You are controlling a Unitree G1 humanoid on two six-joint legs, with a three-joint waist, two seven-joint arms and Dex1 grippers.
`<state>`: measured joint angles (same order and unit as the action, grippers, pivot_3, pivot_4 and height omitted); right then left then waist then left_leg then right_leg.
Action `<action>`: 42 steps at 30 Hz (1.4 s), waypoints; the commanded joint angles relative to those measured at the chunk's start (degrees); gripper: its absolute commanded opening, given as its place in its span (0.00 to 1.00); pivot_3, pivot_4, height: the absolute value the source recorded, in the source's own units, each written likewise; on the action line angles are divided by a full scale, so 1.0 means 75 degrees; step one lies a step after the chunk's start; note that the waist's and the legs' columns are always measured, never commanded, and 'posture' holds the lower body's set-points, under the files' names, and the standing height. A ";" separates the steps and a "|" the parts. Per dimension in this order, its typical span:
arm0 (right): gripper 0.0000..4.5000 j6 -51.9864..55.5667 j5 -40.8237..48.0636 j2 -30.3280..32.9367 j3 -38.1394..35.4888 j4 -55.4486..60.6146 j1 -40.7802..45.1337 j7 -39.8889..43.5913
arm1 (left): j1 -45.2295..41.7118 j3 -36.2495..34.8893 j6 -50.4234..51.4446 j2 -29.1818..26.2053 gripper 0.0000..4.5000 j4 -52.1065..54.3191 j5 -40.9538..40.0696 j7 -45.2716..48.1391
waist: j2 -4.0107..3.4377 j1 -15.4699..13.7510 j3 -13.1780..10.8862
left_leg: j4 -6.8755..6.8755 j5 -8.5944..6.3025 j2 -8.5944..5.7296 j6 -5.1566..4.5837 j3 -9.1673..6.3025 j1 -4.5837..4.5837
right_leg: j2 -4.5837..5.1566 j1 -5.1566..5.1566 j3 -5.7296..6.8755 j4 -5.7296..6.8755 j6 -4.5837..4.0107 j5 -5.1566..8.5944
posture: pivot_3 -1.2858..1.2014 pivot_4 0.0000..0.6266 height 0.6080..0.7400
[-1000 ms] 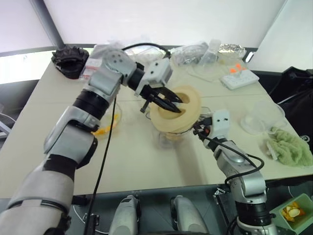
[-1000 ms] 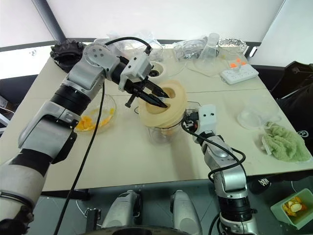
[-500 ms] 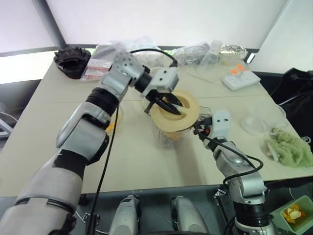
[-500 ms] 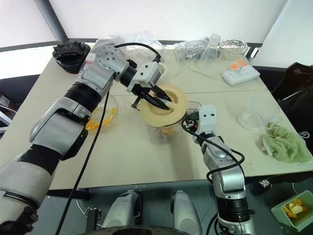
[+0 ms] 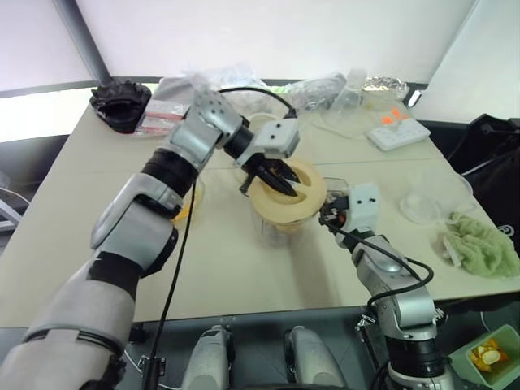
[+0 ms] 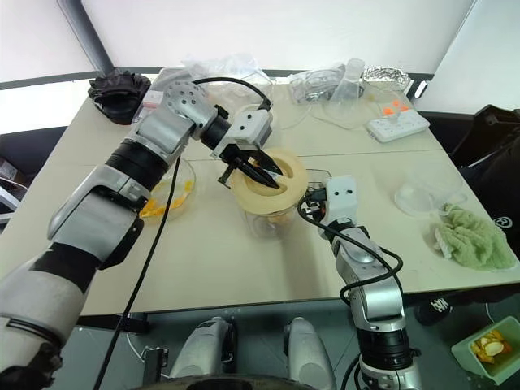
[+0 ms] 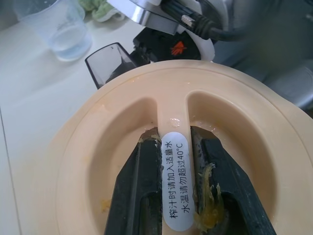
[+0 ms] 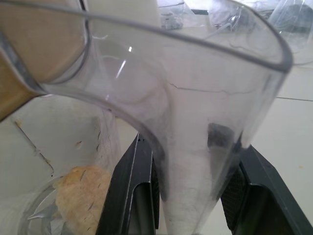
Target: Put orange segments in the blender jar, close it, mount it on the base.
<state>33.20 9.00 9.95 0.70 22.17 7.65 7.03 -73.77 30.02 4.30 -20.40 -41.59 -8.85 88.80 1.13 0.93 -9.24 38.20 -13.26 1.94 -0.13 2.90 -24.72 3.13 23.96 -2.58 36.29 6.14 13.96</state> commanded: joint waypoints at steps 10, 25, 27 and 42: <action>0.22 -0.1606 0.0208 -0.0440 0.0352 0.0309 0.0275 0.0590 | 0.1436 0.0242 0.3366 -0.0339 0.06 0.1776 0.1611 -0.2313 | -0.0005 0.0024 0.0003 | -0.0011 -0.0002 0.0007 0.0002 -0.0021 0.0064 | 0.0002 -0.0055 0.0000 -0.0009 -0.0002 0.0001 | 0.52 0.24 1.00; 0.22 -0.1773 0.0160 -0.0262 0.0316 0.0050 0.0363 0.0895 | 0.2040 0.0199 0.6774 -0.0727 0.06 0.3623 0.1396 -0.3650 | -0.0038 0.0066 0.0030 | -0.0032 -0.0005 0.0032 0.0008 -0.0015 0.0106 | 0.0024 -0.0077 -0.0001 -0.0022 -0.0008 0.0001 | 0.52 0.24 1.00; 0.22 -0.1777 0.0146 -0.0270 0.0335 0.0047 0.0353 0.0909 | 0.2052 0.0199 0.7009 -0.0736 0.06 0.3746 0.1338 -0.3694 | -0.0039 0.0083 0.0030 | -0.0037 -0.0005 0.0032 0.0009 -0.0014 0.0105 | 0.0029 -0.0075 -0.0002 -0.0025 -0.0009 0.0002 | 0.52 0.24 1.00; 0.22 -0.1681 0.0141 -0.0147 0.0323 -0.0034 0.0423 0.1102 | 0.2442 -0.0430 0.6187 -0.0903 0.58 0.4623 0.1150 -0.3959 | -0.0040 0.0215 0.0034 | -0.0128 -0.0007 0.0005 0.0012 -0.0009 0.0110 | 0.0093 -0.0061 -0.0012 -0.0068 -0.0022 0.0003 | 0.52 0.24 1.00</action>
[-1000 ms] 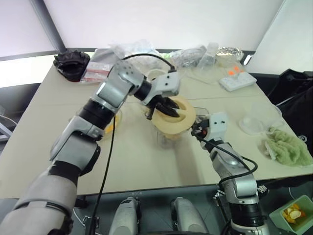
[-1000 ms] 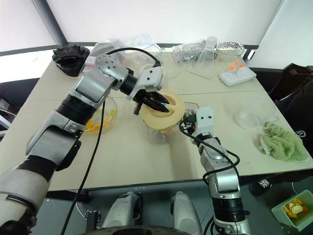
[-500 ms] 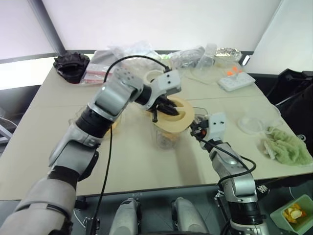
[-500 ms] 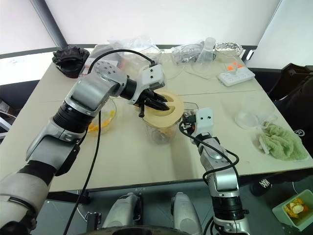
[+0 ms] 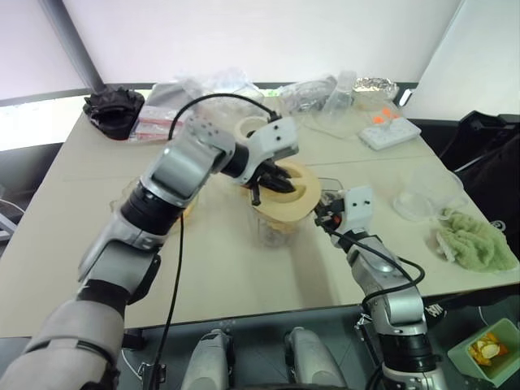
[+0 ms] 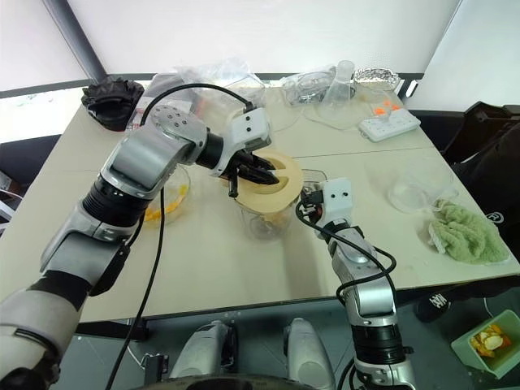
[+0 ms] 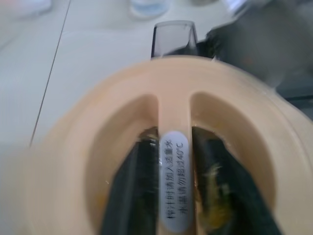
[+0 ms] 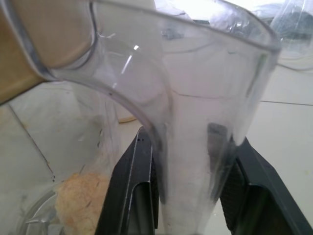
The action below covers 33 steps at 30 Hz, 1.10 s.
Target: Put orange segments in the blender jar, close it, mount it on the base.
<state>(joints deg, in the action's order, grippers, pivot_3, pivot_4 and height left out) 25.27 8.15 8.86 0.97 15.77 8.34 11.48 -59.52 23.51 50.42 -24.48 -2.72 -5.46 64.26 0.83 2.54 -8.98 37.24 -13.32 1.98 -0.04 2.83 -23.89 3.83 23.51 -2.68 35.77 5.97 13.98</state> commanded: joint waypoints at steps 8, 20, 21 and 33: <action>0.22 -0.0613 0.0263 0.0088 0.0178 0.0824 0.0290 0.0515 | 0.0201 -0.0507 0.0076 -0.0236 0.99 -0.0279 0.0219 -0.1137 | -0.0002 -0.0011 -0.0002 | -0.0021 0.0003 -0.0006 -0.0004 0.0002 -0.0022 | -0.0022 0.0025 0.0004 -0.0016 -0.0007 0.0005 | 0.52 0.24 1.00; 0.22 -0.0686 0.0234 0.0082 0.0200 0.0810 0.0137 0.0562 | -0.0510 -0.4308 0.0127 0.1456 0.99 -0.0405 -0.1873 -0.3580 | 0.0038 -0.0038 -0.0063 | -0.0002 0.0007 -0.0033 -0.0009 0.0007 -0.0127 | -0.0060 0.0137 0.0000 0.0040 0.0071 0.0006 | 0.52 0.24 1.00; 0.22 -0.0681 0.0232 0.0080 0.0208 0.0825 0.0123 0.0568 | -0.0532 -0.4533 0.0094 0.1546 0.99 -0.0371 -0.1994 -0.3779 | 0.0038 -0.0050 -0.0064 | -0.0003 0.0006 -0.0033 -0.0009 0.0002 -0.0128 | -0.0064 0.0137 0.0001 0.0043 0.0074 0.0007 | 0.52 0.24 1.00; 0.22 -0.0482 0.0363 0.0242 -0.0104 0.0961 0.0334 0.0621 | 0.1676 -0.5400 -0.0043 -0.0218 0.99 0.1246 -0.3085 -0.3384 | 0.0036 0.0077 -0.0075 | -0.0014 0.0013 -0.0028 0.0005 0.0015 -0.0113 | -0.0066 0.0138 -0.0009 0.0049 0.0077 0.0005 | 0.52 0.24 1.00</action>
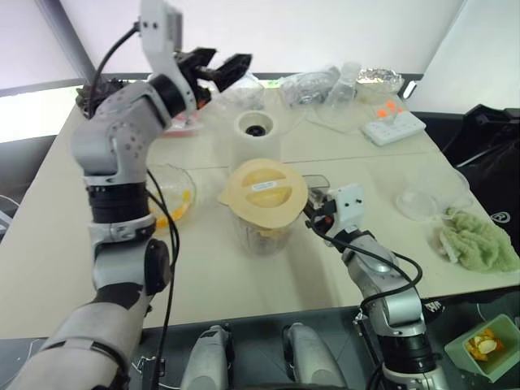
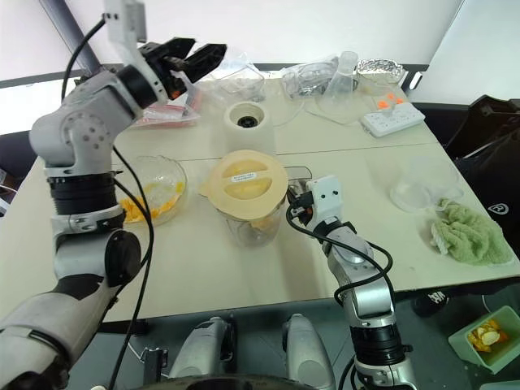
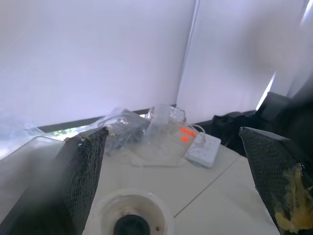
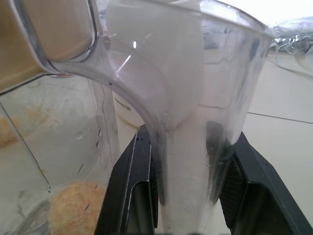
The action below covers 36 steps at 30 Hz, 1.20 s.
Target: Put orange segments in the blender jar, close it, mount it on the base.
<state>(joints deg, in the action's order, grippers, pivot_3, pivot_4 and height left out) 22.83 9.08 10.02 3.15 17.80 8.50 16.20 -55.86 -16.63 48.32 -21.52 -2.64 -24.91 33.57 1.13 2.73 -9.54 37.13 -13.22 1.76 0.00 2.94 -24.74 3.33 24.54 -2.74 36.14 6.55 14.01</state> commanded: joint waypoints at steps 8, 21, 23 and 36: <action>0.22 0.0986 0.0812 0.0563 -0.1353 0.1326 0.1123 -0.0170 | 0.4554 0.0318 -0.0050 -0.1448 0.99 0.3196 -0.0995 0.1405 | 0.0036 -0.0108 -0.0032 | -0.0012 0.0029 0.0015 0.0057 0.0002 0.0009 | 0.0037 -0.0004 0.0007 0.0009 -0.0054 0.0009 | 0.52 0.24 1.00; 0.22 0.3482 0.1463 0.2133 -0.2466 -0.1400 0.6119 -0.0555 | 0.6283 0.1283 -0.1658 -0.0694 0.99 0.4174 -0.0323 0.0354 | 0.0013 -0.0040 -0.0038 | -0.0032 0.0030 0.0010 0.0057 0.0024 0.0007 | 0.0091 0.0011 0.0003 -0.0012 -0.0094 -0.0012 | 0.52 0.24 1.00; 0.22 0.3076 0.1356 0.2126 -0.2309 -0.2323 0.6670 -0.0396 | 0.6412 0.1419 -0.2025 -0.0539 0.99 0.4131 -0.0028 0.0101 | 0.0012 -0.0018 -0.0038 | -0.0037 0.0030 0.0011 0.0056 0.0027 0.0006 | 0.0085 0.0015 0.0003 -0.0015 -0.0094 -0.0012 | 0.52 0.24 1.00; 0.22 -0.1631 0.0019 0.1267 -0.1524 -0.9570 0.9901 -0.0123 | 0.7783 0.1368 -0.2907 -0.0415 0.99 0.4962 0.0661 -0.0758 | 0.0003 -0.0001 -0.0046 | -0.0023 0.0031 0.0009 0.0052 0.0050 -0.0035 | 0.0038 0.0045 -0.0004 -0.0016 -0.0069 -0.0025 | 0.52 0.24 1.00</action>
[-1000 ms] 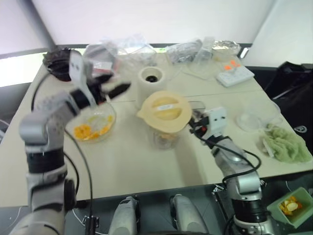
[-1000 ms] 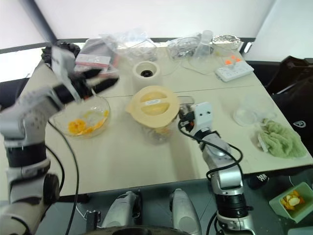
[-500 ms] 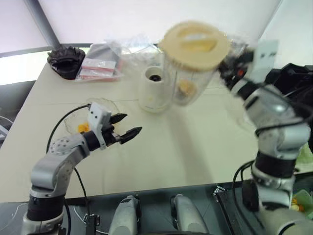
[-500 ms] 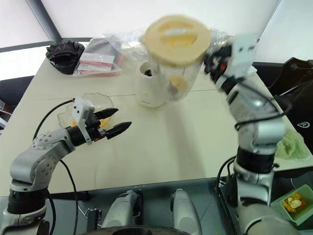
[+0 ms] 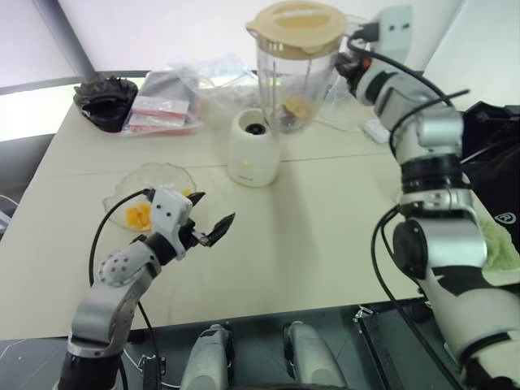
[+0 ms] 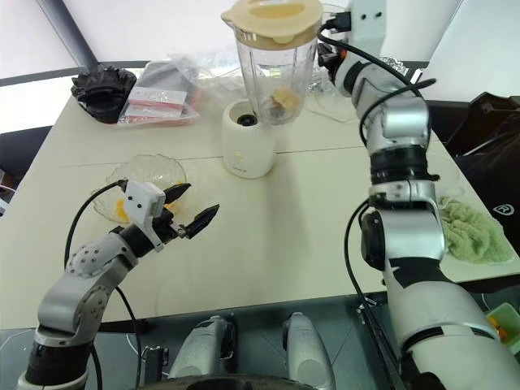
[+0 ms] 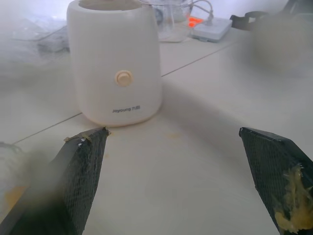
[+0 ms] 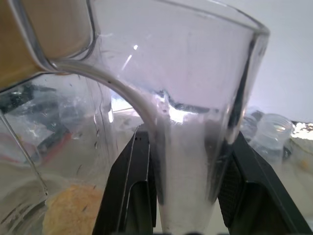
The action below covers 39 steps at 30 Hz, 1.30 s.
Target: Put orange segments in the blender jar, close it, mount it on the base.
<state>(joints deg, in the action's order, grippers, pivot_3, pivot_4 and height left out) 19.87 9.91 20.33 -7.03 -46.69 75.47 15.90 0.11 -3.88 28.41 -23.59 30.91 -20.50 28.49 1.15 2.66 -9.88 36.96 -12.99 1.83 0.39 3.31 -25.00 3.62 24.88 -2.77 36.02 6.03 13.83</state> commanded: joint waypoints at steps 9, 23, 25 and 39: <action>0.22 -0.2460 -0.0168 -0.0579 -0.0421 -0.3041 0.1895 -0.0115 | 0.0768 -0.0283 -0.0258 0.0024 0.99 0.1014 0.0254 -0.0660 | -0.0002 -0.0012 -0.0001 | 0.0007 0.0001 0.0003 0.0002 0.0013 -0.0056 | -0.0003 0.0056 0.0010 0.0012 0.0010 -0.0005 | 0.52 0.24 1.00; 0.22 -0.2594 -0.0472 -0.0793 -0.0277 -0.3071 0.1562 0.0190 | 0.0902 -0.0383 -0.0355 -0.0127 0.99 0.0917 0.0297 -0.0637 | -0.0002 -0.0009 -0.0001 | 0.0008 0.0002 0.0004 0.0003 0.0009 -0.0054 | -0.0004 0.0055 0.0012 0.0016 0.0007 -0.0005 | 0.52 0.24 1.00; 0.22 -0.2586 -0.0507 -0.0801 -0.0262 -0.3062 0.1473 0.0209 | 0.0885 -0.0406 -0.0384 -0.0179 0.99 0.0840 0.0292 -0.0572 | -0.0002 -0.0008 -0.0001 | 0.0009 0.0002 0.0003 0.0003 0.0010 -0.0053 | -0.0005 0.0055 0.0012 0.0016 0.0006 -0.0004 | 0.52 0.24 1.00; 0.22 -0.2403 -0.0773 -0.0845 -0.0075 -0.3249 0.0947 0.0199 | 0.0674 -0.0182 -0.0372 -0.0129 0.99 0.0709 0.0364 -0.0609 | -0.0004 -0.0017 0.0002 | 0.0011 0.0002 0.0000 0.0005 0.0010 -0.0046 | -0.0005 0.0045 0.0015 0.0018 0.0009 -0.0006 | 0.52 0.24 1.00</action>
<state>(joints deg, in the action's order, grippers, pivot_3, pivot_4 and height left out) 2.03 5.27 13.66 -8.16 -72.10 83.17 17.09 4.96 -5.24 26.86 -24.64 34.96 -18.01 23.94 1.12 2.54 -9.87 37.05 -12.97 1.84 0.43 3.38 -25.33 3.58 25.19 -2.66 36.17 6.09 13.78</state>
